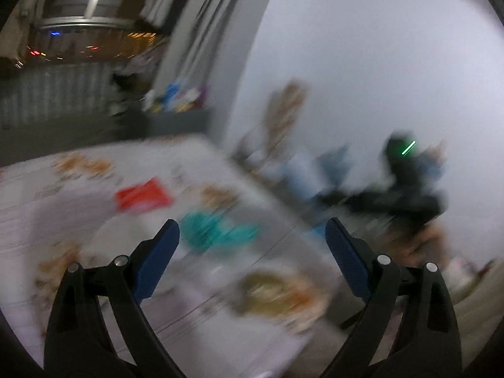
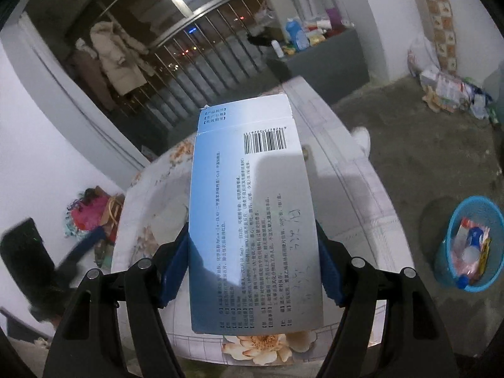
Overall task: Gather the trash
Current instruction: 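Carry the box toward the wastebasket with the right tool while the left tool grasps the clear plastic cup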
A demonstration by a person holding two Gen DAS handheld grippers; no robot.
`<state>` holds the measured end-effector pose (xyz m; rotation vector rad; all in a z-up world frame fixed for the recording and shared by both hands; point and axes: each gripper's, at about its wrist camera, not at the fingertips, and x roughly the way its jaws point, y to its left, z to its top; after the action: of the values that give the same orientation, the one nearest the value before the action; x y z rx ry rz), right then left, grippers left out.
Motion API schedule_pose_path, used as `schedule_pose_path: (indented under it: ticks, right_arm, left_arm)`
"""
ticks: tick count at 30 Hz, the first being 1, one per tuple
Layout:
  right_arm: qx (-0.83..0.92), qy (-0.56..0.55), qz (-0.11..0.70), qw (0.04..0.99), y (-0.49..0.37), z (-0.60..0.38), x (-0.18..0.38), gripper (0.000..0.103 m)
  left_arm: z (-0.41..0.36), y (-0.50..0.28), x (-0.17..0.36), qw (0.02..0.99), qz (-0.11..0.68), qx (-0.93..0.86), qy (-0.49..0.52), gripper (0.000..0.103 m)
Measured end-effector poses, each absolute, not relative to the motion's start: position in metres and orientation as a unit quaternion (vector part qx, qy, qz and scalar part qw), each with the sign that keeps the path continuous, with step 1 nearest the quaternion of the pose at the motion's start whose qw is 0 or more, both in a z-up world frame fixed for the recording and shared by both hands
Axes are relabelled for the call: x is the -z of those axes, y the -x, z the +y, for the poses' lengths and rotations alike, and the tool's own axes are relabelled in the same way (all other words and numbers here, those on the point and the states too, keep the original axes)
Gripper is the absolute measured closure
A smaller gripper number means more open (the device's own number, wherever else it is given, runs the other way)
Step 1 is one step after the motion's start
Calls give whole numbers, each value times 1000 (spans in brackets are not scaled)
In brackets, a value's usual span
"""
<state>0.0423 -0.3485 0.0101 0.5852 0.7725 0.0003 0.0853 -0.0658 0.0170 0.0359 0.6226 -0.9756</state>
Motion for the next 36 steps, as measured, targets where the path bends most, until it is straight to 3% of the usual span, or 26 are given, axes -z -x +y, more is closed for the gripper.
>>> schedule_pose_path:
  ticks: [5, 10, 17, 24, 36]
  right_arm:
    - [2, -290, 387, 875, -46, -350, 7, 33]
    - [1, -296, 395, 869, -49, -352, 17, 33]
    - [6, -312, 394, 865, -41, -360, 26, 33]
    - [10, -321, 387, 865, -34, -367, 29, 33]
    - [51, -344, 332, 877, 7, -406, 12, 33]
  left_arm:
    - [-84, -95, 21, 832, 345, 432, -38, 14]
    - [-93, -107, 36, 829, 370, 419, -9, 27]
    - [-124, -101, 46, 841, 368, 378, -117, 59]
    - [-115, -116, 53, 860, 383, 318, -113, 98]
    - [-110, -123, 0, 904, 310, 275, -109, 99]
